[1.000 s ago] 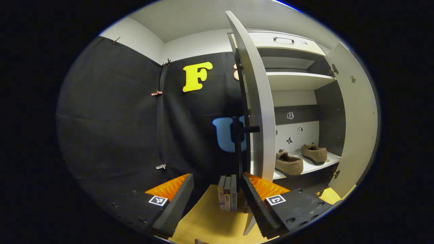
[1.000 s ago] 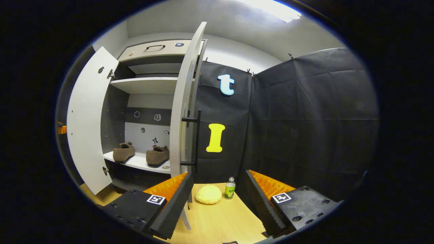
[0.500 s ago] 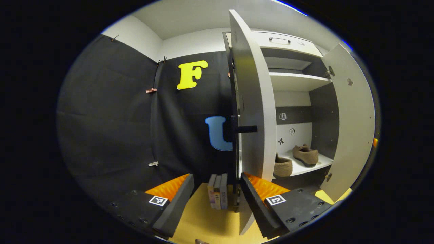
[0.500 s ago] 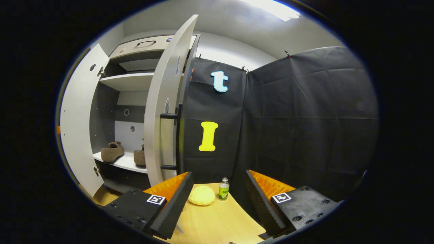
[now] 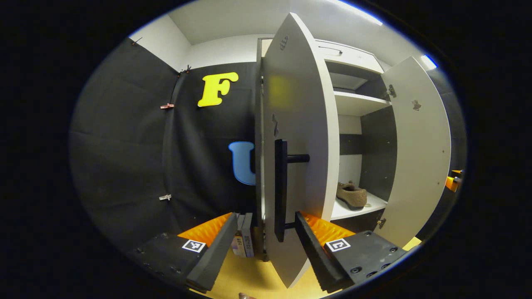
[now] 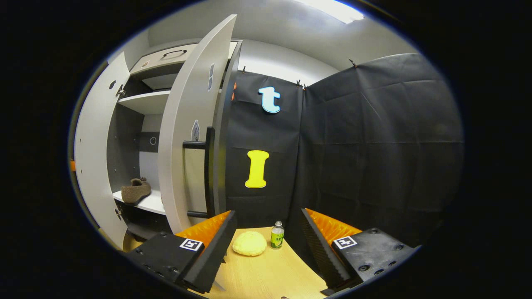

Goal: Grab one shoe with the right hand and put it into the shoe cabinet, grab the other shoe with the left hand and put it into the shoe cabinet; then close the right door with the right hand and the left door with the left hand.

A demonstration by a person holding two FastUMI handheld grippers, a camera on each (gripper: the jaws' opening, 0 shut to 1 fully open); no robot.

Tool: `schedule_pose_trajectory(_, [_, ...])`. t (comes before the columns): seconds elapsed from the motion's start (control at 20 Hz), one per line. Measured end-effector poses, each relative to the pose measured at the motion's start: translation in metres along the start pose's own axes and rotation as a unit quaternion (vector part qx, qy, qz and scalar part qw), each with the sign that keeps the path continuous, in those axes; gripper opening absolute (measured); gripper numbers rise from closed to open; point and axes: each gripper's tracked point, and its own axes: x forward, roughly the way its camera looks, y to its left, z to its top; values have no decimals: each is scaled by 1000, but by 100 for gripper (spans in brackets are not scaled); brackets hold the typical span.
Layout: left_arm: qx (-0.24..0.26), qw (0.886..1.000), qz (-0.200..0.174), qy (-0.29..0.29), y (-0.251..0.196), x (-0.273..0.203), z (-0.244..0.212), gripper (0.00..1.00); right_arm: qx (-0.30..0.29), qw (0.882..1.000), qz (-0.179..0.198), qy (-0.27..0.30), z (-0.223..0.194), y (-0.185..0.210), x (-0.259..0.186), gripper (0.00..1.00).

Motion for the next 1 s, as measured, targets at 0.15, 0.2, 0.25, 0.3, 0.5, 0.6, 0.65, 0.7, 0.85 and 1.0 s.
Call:
schedule_pose_trajectory(0.15, [16, 1000, 7, -7, -7, 3, 3, 90, 3, 1000, 4, -3, 2, -4, 3, 98])
schedule_pose_trajectory(0.2, [17, 1000, 12, -8, -5, 4, 3, 92, 4, 1000, 7, -9, 5, -4, 1, 98])
schedule_pose_trajectory(0.25, [15, 1000, 15, -7, -3, 2, 3, 91, 4, 1000, 8, -10, 4, -5, 2, 98])
schedule_pose_trajectory(0.3, [11, 1000, 18, -5, -1, -1, 3, 91, 2, 1000, 10, -8, 2, -7, 2, 98])
schedule_pose_trajectory(0.5, [26, 999, 35, -16, 16, -14, 13, 92, 9, 1000, 19, -11, 5, -4, 4, 98])
schedule_pose_trajectory(0.6, [24, 999, 37, -10, 21, -23, 10, 100, 11, 999, 27, -14, 8, 1, 8, 98])
schedule_pose_trajectory(0.65, [27, 999, 46, -8, 27, -24, 9, 95, 9, 999, 28, -17, 9, 2, 9, 98])
schedule_pose_trajectory(0.7, [32, 998, 56, -5, 34, -25, 6, 99, 6, 999, 30, -16, 8, 4, 11, 98])
schedule_pose_trajectory(0.85, [34, 996, 84, -1, 57, -24, 6, 99, 0, 999, 36, -13, 7, 8, 11, 98])
schedule_pose_trajectory(1.0, [27, 996, 79, -9, 57, -33, 15, 100, -16, 999, 34, -13, 8, 8, 10, 94])
